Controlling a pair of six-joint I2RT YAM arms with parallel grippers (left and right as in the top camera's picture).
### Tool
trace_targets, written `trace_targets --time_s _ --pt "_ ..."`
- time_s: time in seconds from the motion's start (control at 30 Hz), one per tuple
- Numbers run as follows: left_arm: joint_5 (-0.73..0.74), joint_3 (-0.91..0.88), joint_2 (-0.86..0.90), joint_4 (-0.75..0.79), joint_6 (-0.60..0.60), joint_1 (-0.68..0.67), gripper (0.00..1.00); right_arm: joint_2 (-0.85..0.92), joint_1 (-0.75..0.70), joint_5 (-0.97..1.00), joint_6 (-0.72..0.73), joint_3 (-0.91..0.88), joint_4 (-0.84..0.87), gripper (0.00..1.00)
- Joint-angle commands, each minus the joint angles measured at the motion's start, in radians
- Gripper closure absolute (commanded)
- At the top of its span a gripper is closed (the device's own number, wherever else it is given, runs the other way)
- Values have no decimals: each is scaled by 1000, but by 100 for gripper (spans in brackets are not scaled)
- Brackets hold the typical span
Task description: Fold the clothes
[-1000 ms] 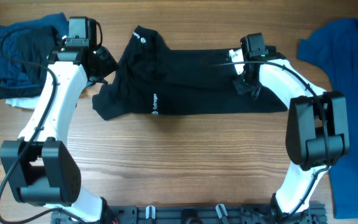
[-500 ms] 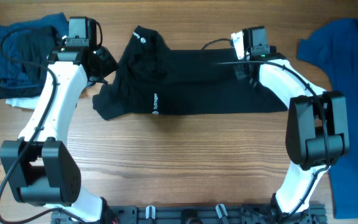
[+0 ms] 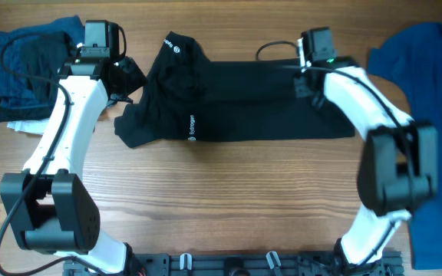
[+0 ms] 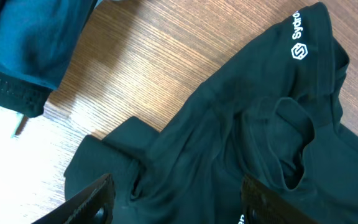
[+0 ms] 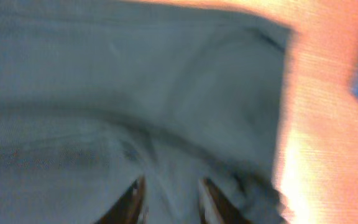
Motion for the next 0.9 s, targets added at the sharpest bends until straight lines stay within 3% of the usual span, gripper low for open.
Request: trace_targets --time_s 0.0,0.17,0.23,0.43,0.87 --pt "8 -4 8 14 16 -3 35 -189 -53 29 282 71 -164 70" --pt "8 -4 8 23 15 -3 35 -209 -167 -147 410 58 -362 70" --pt "8 -4 8 26 16 -3 35 -198 -200 -204 412 31 -352 76" --pt "8 -4 8 34 15 -3 34 -137 -234 -341 407 -59 -240 78" --pt "8 -4 8 34 15 -3 34 29 -229 -281 516 -111 -188 59"
